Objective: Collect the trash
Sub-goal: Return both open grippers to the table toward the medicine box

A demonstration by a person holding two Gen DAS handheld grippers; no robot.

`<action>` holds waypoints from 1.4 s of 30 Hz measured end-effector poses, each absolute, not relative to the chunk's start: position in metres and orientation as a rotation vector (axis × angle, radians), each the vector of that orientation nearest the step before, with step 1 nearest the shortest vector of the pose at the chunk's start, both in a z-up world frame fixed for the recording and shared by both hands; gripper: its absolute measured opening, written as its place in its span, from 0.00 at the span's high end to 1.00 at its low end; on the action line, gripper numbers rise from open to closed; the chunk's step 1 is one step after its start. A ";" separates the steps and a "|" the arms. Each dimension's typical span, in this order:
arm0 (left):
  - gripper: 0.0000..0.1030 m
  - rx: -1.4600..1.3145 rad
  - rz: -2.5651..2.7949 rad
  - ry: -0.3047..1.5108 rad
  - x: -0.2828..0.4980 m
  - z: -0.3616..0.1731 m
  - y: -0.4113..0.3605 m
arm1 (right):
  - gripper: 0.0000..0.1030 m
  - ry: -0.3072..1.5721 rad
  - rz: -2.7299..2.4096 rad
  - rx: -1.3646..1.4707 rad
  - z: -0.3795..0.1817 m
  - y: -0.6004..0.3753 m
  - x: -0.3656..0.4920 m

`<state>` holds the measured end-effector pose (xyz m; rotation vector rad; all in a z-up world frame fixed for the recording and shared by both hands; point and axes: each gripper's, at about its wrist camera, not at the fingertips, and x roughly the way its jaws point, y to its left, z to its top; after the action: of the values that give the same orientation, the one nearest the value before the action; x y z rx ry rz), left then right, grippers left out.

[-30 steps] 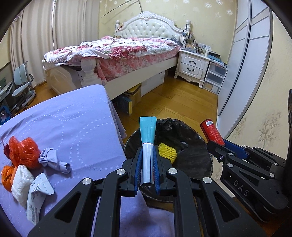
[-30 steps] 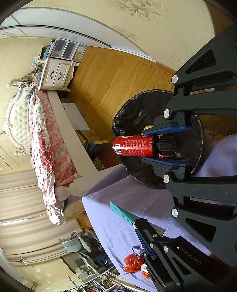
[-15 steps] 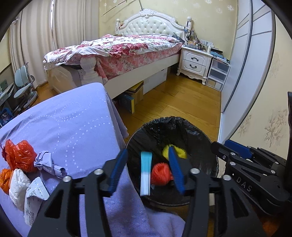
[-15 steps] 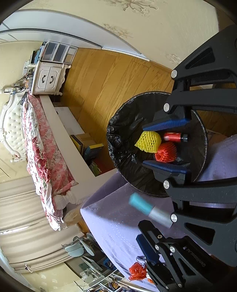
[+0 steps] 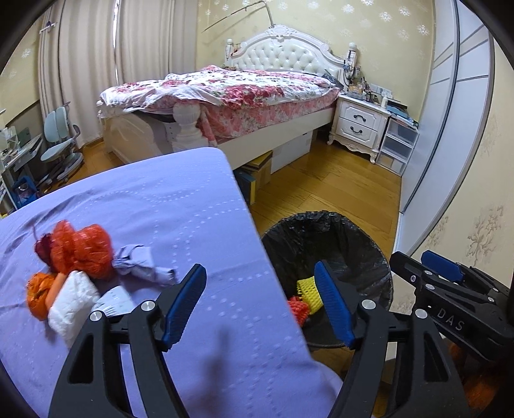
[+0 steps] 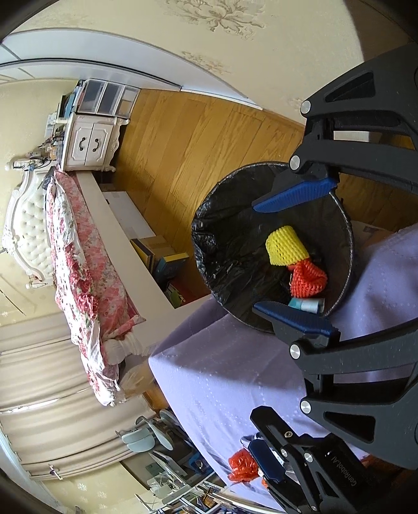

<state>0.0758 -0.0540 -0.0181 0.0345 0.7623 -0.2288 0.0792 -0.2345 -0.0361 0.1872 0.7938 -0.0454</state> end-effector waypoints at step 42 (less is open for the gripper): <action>0.32 -0.146 0.243 0.805 -0.010 -0.038 0.203 | 0.41 0.903 0.304 -0.070 -0.046 0.035 0.056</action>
<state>-0.0099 0.2032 -0.0381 -0.1460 0.8054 0.2432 0.0559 0.0346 -0.0460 -0.0699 0.9028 0.3043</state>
